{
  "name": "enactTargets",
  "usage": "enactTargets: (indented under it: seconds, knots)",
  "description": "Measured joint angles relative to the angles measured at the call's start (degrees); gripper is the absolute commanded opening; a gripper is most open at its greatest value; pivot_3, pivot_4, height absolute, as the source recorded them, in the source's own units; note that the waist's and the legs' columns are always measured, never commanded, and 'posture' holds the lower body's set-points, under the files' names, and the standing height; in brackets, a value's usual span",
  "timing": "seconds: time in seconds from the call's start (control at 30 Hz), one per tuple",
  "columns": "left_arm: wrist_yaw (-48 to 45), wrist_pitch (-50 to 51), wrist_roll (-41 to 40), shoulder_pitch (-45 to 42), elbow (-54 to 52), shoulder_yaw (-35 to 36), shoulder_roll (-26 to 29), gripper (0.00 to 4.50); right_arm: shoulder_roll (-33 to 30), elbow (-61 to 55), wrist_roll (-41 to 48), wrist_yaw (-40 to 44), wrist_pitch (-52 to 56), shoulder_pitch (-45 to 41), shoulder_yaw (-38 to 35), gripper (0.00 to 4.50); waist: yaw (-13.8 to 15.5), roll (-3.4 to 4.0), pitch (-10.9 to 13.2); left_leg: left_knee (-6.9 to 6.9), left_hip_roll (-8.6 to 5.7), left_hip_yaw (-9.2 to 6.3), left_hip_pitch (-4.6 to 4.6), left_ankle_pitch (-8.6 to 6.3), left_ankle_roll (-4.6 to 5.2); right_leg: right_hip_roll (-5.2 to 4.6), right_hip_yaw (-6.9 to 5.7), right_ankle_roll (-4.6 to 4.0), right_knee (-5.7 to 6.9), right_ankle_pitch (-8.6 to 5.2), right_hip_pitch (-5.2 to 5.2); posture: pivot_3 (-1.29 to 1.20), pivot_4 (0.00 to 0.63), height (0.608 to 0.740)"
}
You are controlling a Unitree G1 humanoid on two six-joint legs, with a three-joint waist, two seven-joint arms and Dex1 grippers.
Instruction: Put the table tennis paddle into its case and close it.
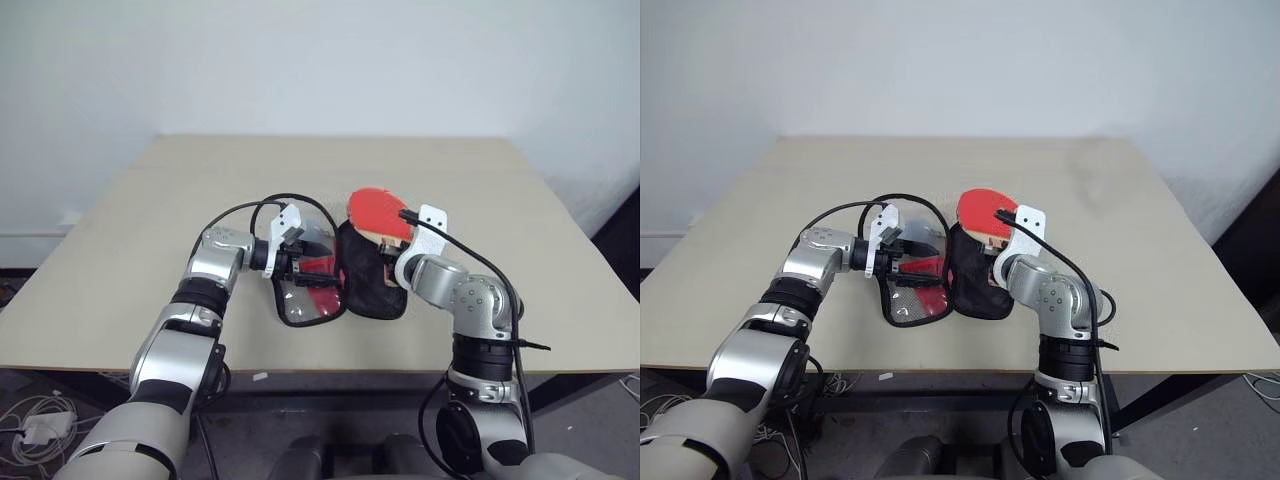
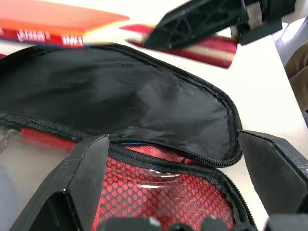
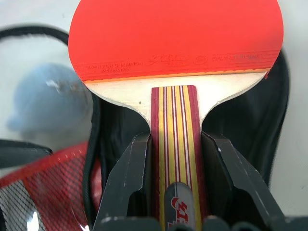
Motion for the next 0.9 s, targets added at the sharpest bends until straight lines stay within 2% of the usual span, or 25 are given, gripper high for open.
enactTargets:
  seconds: [0.4, 0.9]
  knots:
    - [-0.1, 0.0, 0.2, 0.0, 0.4, 0.0, 0.0, 4.50, 0.0, 3.6, 5.2, -2.6, -0.6, 0.0, -3.0, 1.11, 0.0, -0.01, 0.0, 0.04, -0.01, 0.00, 0.00, 0.01, 0.02, 0.00, -0.01, 0.03, 0.00, 0.03, 0.04, 0.00, 0.000, 0.740]
    - [-0.1, -0.9, 0.4, -0.3, 2.1, 0.0, -0.7, 4.50, 0.0, 2.4, 8.3, -7.3, 0.8, 0.1, -2.2, 1.11, 0.0, -0.01, 0.0, 0.05, -0.01, 0.01, 0.00, 0.04, 0.06, -0.01, 0.00, 0.05, 0.00, 0.07, 0.03, 0.00, 0.000, 0.740]
